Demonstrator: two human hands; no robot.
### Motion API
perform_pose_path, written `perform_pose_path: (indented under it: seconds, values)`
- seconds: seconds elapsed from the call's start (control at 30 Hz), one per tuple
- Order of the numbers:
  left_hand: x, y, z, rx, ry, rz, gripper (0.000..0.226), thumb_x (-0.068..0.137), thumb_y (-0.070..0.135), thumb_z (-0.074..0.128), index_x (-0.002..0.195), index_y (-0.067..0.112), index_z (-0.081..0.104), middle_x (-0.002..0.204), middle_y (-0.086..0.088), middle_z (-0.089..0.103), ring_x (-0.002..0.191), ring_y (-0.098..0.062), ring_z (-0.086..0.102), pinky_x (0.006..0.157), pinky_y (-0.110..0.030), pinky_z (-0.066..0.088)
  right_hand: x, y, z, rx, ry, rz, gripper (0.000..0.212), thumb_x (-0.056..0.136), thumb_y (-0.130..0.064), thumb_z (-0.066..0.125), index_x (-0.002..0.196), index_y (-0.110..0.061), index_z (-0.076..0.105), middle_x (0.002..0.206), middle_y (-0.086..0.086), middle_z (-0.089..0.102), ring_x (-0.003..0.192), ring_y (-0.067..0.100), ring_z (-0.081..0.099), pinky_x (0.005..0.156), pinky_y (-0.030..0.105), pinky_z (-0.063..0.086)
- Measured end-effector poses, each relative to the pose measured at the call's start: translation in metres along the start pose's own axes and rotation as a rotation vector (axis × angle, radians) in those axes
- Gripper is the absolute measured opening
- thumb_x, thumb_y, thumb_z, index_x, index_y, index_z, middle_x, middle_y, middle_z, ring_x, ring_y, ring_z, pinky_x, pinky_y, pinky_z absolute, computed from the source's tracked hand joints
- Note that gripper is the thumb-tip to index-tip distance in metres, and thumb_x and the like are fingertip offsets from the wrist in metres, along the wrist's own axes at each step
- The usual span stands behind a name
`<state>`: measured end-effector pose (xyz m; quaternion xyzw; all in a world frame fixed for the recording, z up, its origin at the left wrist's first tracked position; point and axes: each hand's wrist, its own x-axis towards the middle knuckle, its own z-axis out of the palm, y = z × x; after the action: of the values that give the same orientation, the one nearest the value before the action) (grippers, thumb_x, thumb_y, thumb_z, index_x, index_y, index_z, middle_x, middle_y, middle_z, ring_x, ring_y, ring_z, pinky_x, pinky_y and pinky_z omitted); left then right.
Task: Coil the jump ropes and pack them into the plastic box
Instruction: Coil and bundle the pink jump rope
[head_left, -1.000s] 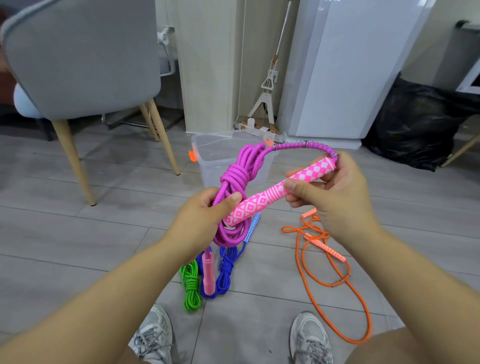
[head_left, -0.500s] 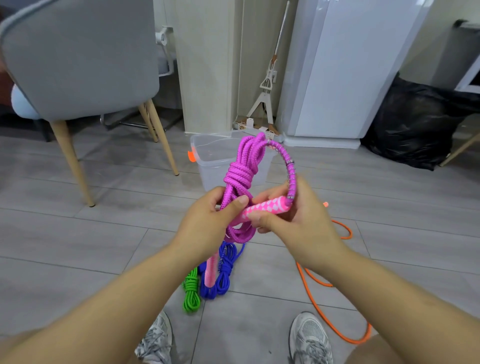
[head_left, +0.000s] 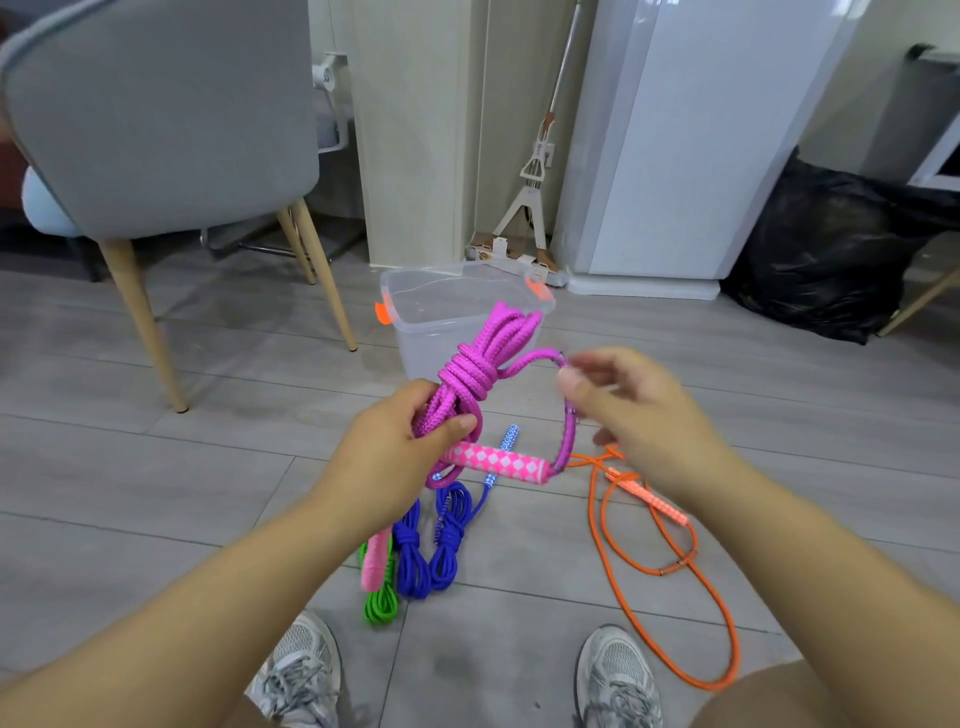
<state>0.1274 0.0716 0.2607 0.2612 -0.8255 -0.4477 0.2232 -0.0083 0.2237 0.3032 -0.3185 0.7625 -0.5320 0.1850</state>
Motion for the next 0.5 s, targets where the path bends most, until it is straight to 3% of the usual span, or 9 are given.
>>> perform_pose_path:
  seconds: [0.07, 0.13, 0.23, 0.3, 0.4, 0.5]
  values:
    - [-0.002, 0.002, 0.000, 0.025, -0.039, 0.028, 0.010, 0.087, 0.024, 0.064, 0.081, 0.027, 0.057, 0.068, 0.002, 0.056, 0.052, 0.004, 0.051, 0.046, -0.009, 0.039, 0.002, -0.007, -0.004, 0.095, 0.091, -0.056, 0.028, 0.084, -0.027, 0.063, 0.111, -0.025, 0.054, 0.101, -0.005, 0.058, 0.083, 0.017, 0.057, 0.063, 0.035, 0.046]
    - [-0.004, 0.004, 0.001, 0.064, -0.076, 0.073, 0.014, 0.086, 0.023, 0.065, 0.078, 0.030, 0.057, 0.071, 0.001, 0.058, 0.058, 0.003, 0.054, 0.049, -0.010, 0.040, 0.003, -0.008, -0.006, 0.040, 0.061, -0.118, 0.036, 0.085, -0.025, 0.063, 0.118, -0.032, 0.050, 0.110, -0.009, 0.056, 0.083, 0.016, 0.059, 0.060, 0.028, 0.048]
    - [-0.004, 0.000, 0.003, 0.221, -0.097, 0.145, 0.008, 0.083, 0.033, 0.066, 0.083, 0.027, 0.060, 0.074, 0.001, 0.057, 0.066, -0.010, 0.052, 0.058, -0.022, 0.039, 0.006, -0.008, -0.004, -0.087, -0.055, -0.134, 0.046, 0.083, -0.036, 0.064, 0.125, -0.044, 0.046, 0.117, -0.011, 0.056, 0.080, 0.015, 0.062, 0.071, 0.024, 0.049]
    - [-0.004, -0.003, 0.004, 0.264, -0.109, 0.169, 0.016, 0.083, 0.038, 0.065, 0.088, 0.024, 0.062, 0.076, 0.001, 0.056, 0.070, -0.010, 0.051, 0.061, -0.023, 0.038, 0.008, -0.007, -0.001, -0.131, -0.123, -0.134, 0.045, 0.081, -0.042, 0.063, 0.123, -0.049, 0.047, 0.108, -0.013, 0.058, 0.073, 0.006, 0.059, 0.078, 0.026, 0.049]
    - [-0.004, -0.004, 0.006, 0.334, -0.137, 0.247, 0.016, 0.084, 0.039, 0.064, 0.088, 0.024, 0.060, 0.073, 0.003, 0.053, 0.067, -0.007, 0.047, 0.055, -0.019, 0.030, 0.011, -0.005, 0.005, -0.211, -0.180, -0.144, 0.032, 0.082, -0.039, 0.064, 0.114, -0.041, 0.059, 0.090, -0.015, 0.061, 0.075, -0.001, 0.058, 0.076, 0.019, 0.046]
    - [-0.002, -0.009, 0.005, 0.402, -0.161, 0.286, 0.025, 0.082, 0.049, 0.061, 0.087, 0.025, 0.059, 0.069, 0.004, 0.052, 0.065, -0.007, 0.046, 0.053, -0.019, 0.026, 0.013, -0.004, 0.005, -0.239, -0.169, -0.135, 0.009, 0.081, -0.030, 0.068, 0.089, -0.026, 0.068, 0.079, -0.007, 0.066, 0.071, 0.006, 0.062, 0.071, 0.025, 0.052]
